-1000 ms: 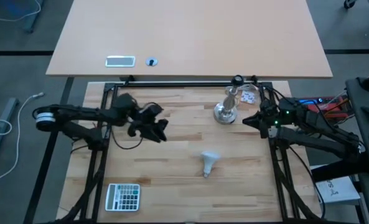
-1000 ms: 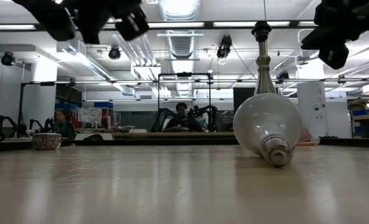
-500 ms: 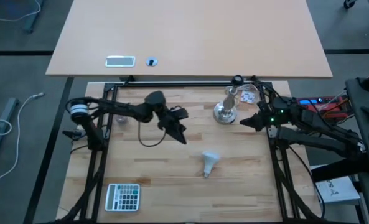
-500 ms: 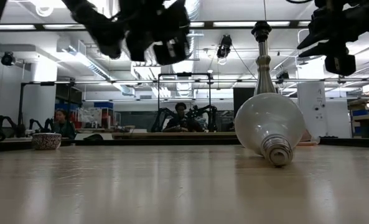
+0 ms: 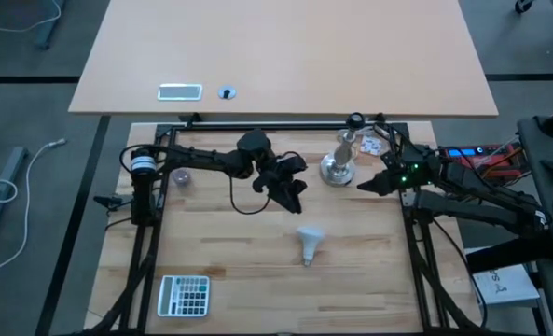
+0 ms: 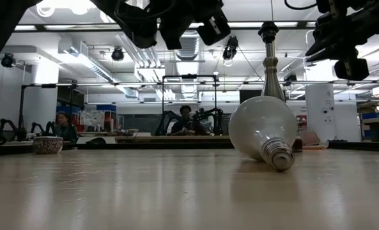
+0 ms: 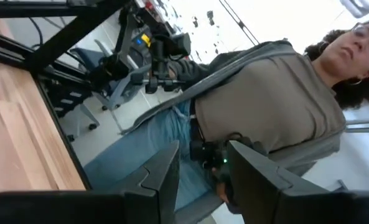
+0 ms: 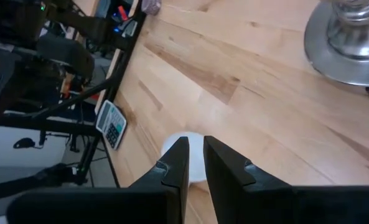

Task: Screw lightbulb
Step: Insert the light bulb into the lamp

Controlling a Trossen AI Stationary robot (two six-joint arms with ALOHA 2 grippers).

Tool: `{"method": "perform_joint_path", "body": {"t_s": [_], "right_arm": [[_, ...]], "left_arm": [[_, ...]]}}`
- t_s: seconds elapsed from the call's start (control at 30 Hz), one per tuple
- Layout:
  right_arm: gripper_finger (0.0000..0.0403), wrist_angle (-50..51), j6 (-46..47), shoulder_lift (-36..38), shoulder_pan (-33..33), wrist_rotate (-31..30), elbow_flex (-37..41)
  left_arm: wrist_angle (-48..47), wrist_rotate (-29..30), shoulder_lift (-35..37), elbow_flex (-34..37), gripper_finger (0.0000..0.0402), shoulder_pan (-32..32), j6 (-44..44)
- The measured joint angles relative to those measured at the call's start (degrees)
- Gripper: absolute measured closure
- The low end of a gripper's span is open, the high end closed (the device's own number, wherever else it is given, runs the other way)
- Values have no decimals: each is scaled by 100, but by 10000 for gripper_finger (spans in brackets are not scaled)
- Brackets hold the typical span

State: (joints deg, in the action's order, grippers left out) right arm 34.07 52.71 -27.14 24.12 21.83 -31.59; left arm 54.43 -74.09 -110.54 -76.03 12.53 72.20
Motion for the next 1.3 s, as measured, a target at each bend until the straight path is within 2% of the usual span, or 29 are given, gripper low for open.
{"method": "perform_joint_path", "body": {"t_s": [0.1,0.27,0.47,0.8,1.0,1.2,1.3], "right_arm": [[354,-1,-23,5,0,78,0],[347,-3,-94,-1,0,87,0],[349,-4,-23,1,0,87,0],[364,0,-132,0,0,65,0],[361,0,-250,-2,0,5,0],[357,0,-386,-6,0,-235,0],[361,0,-480,-6,2,-301,0]], "left_arm": [[-8,234,0,31,270,2,96],[43,285,26,74,262,4,275],[1125,284,405,-115,256,31,326],[947,290,1061,-195,244,60,216],[914,379,1115,-192,236,61,181],[377,1227,1123,-192,230,63,230],[126,1420,1123,-185,231,67,732]]}}
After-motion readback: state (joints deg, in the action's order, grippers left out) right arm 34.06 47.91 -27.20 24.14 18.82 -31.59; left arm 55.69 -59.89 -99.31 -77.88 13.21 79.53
